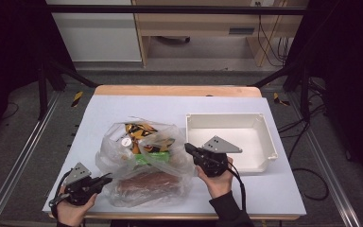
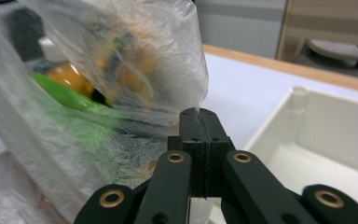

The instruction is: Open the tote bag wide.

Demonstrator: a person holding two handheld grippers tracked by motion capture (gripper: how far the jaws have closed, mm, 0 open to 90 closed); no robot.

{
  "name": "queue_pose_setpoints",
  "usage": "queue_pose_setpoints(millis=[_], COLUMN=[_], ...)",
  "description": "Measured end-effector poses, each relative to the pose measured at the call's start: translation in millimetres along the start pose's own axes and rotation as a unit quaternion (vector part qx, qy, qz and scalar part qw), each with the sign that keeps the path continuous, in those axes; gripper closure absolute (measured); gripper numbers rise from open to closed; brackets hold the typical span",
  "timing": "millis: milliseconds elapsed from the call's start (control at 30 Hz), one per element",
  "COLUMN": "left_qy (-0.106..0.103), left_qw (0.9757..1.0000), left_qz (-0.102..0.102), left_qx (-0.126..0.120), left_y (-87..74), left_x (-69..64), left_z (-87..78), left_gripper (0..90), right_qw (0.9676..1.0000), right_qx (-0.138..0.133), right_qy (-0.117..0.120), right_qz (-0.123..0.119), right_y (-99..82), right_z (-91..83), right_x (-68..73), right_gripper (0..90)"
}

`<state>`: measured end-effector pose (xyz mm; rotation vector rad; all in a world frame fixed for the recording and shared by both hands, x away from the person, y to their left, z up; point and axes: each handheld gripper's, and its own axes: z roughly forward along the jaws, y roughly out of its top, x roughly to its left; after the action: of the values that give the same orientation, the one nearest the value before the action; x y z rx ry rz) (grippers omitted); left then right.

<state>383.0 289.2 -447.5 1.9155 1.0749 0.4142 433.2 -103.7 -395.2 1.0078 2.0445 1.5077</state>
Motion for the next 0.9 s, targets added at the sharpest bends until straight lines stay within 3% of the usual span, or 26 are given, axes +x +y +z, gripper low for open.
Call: queue_pose_setpoints(millis=[233,400,567,767,900], left_qy=[0.004,0.010,0.016,0.011,0.014], left_qw=[0.9999,0.9996,0.9971,0.9941,0.9922], left_qz=[0.000,0.000,-0.002,0.000,-0.001], left_qx=[0.010,-0.025,-0.075,-0.108,-0.124], left_y=[-3.4,-2.2,4.8,15.3,22.8], left_x=[1.5,2.1,-0.3,-5.7,-7.7], left_z=[5.7,0.2,-12.5,-27.2,-37.0], left_gripper=[87.2,67.0,42.7,30.8,28.3], right_qw=[0.9991,0.9988,0.9990,0.9993,0.9994], right_qx=[0.041,0.048,0.044,0.037,0.035], right_qy=[0.001,0.007,0.005,0.006,0.006], right_qz=[0.006,-0.001,-0.001,0.001,0.001], right_y=[-17.9,-19.6,-18.9,-17.8,-17.1], right_z=[12.0,15.1,13.5,12.6,12.2], right_x=[0.6,4.9,4.3,3.9,3.7], right_gripper=[90.0,90.0,90.0,90.0,90.0])
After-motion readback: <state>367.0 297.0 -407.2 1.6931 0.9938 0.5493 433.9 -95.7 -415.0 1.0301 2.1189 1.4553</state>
